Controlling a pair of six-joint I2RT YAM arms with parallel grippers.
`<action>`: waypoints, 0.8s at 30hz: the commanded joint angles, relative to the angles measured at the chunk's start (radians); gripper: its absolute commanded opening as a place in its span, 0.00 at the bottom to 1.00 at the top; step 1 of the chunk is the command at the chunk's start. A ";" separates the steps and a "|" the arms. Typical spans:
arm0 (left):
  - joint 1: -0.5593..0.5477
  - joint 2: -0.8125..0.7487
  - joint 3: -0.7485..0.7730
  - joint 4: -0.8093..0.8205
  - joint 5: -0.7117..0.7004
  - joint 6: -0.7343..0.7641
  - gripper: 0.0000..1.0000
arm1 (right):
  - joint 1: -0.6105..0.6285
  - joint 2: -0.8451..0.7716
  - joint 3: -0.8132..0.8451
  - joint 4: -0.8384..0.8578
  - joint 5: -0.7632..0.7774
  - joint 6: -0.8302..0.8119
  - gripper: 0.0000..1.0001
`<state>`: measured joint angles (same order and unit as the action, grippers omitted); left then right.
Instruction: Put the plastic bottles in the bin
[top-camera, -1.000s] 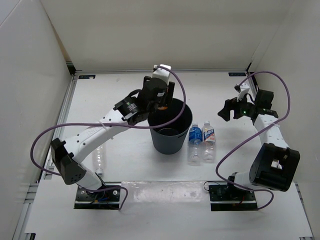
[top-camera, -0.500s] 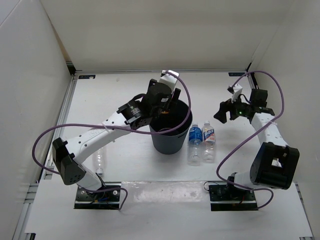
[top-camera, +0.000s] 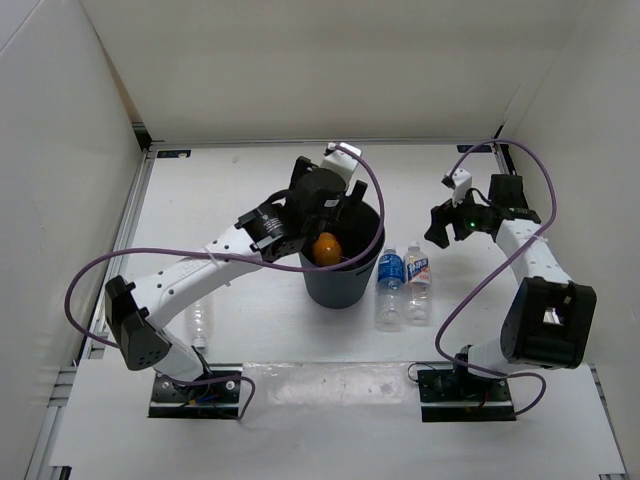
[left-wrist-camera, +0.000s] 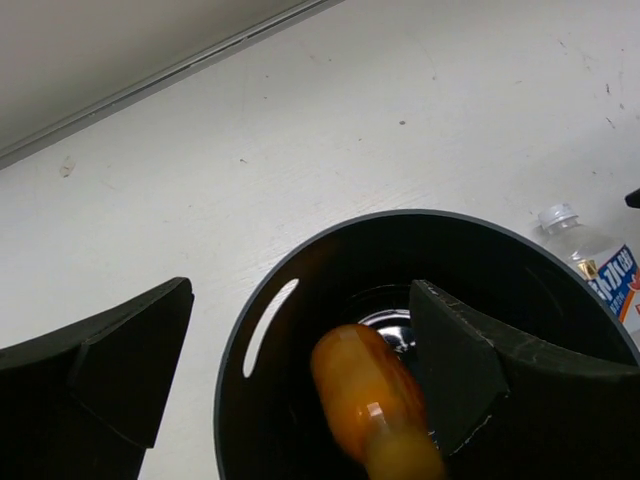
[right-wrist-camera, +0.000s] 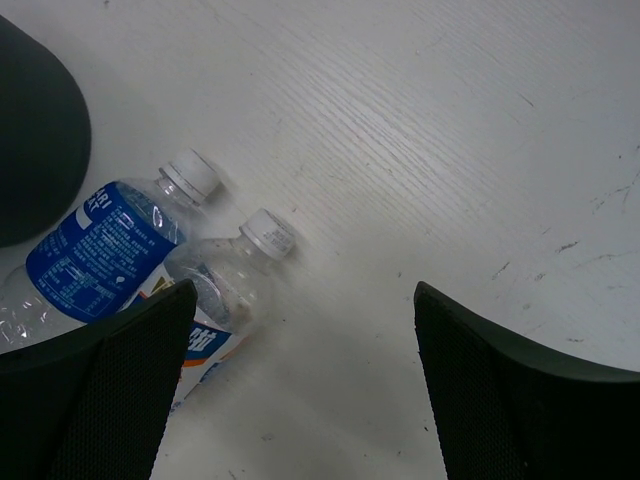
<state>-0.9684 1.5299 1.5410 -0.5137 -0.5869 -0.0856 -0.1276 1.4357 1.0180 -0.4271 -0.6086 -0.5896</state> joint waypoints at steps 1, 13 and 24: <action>-0.007 -0.057 0.027 0.012 -0.053 0.023 1.00 | 0.002 -0.003 0.040 -0.021 0.021 -0.032 0.90; 0.089 -0.199 0.070 -0.092 -0.443 -0.083 1.00 | 0.063 0.021 0.042 0.001 0.128 -0.004 0.90; 0.603 -0.505 -0.265 -0.492 -0.025 -0.497 1.00 | 0.054 0.055 0.080 -0.018 0.138 0.020 0.90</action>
<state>-0.4015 1.0092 1.3281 -0.8661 -0.7414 -0.4732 -0.0708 1.4837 1.0512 -0.4465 -0.4728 -0.5785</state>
